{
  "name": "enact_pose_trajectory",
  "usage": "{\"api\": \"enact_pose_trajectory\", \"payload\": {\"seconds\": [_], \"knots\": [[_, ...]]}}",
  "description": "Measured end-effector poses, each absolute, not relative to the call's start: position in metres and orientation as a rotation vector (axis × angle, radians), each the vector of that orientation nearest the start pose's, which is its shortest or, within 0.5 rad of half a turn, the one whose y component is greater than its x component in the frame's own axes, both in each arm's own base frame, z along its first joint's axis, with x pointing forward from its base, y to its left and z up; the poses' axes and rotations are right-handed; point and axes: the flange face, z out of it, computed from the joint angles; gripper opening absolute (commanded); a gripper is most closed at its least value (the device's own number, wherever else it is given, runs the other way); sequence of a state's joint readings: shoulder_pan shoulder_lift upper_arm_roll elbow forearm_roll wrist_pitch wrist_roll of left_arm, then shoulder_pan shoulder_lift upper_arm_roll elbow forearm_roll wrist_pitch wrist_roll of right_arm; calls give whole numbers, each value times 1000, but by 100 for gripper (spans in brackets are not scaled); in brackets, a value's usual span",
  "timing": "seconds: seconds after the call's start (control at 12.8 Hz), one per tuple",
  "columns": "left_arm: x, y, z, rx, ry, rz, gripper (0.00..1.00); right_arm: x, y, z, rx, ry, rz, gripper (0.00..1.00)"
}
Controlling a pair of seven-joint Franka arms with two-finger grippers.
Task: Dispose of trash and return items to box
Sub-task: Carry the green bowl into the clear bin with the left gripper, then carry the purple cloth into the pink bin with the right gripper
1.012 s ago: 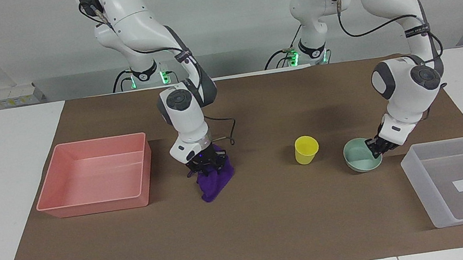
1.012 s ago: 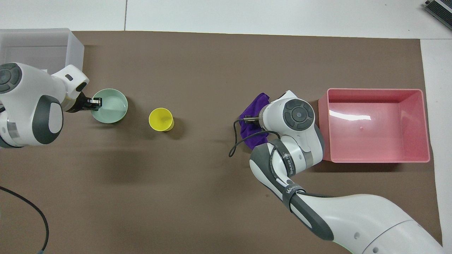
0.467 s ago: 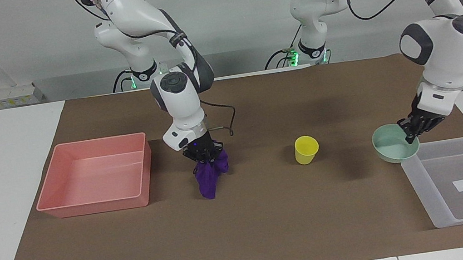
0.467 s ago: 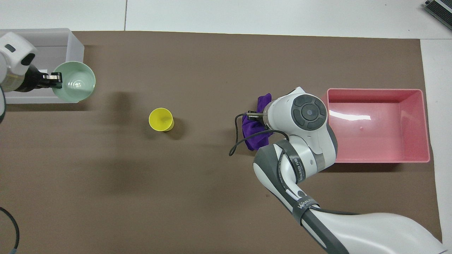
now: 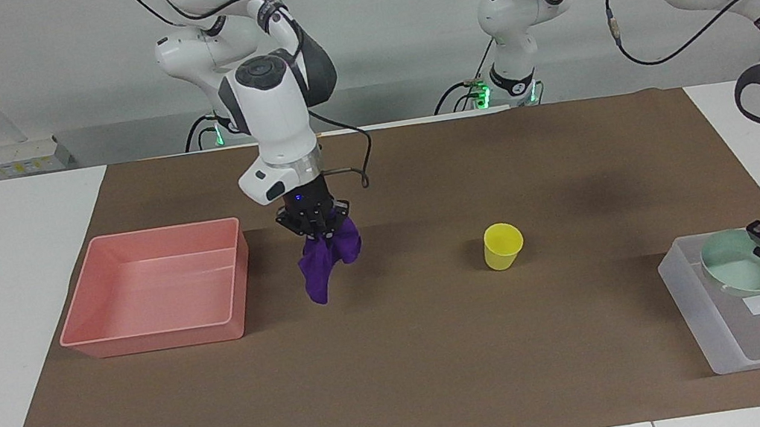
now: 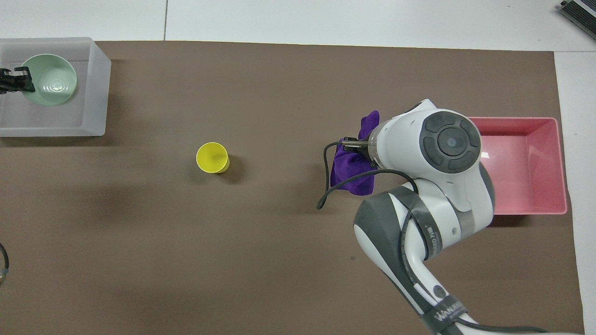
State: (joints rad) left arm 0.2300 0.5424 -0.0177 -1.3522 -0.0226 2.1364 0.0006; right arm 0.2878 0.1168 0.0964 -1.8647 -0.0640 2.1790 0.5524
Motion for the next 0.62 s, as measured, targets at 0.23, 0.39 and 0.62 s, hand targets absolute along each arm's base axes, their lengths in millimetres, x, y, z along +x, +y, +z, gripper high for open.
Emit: {"api": "enact_pose_trajectory", "payload": {"seconds": [0.23,0.39,0.62], "knots": [[734,175,399,-3091,-382,-412,0,566,182,515,-3102,213,-324,0],[739,178,385,-3085,-387,-435,0,567,130,535,-3138,151,-319,0],[739,179,378,-3085,-389,-433,0,575,39,537,-3188,23,-290,0]]}}
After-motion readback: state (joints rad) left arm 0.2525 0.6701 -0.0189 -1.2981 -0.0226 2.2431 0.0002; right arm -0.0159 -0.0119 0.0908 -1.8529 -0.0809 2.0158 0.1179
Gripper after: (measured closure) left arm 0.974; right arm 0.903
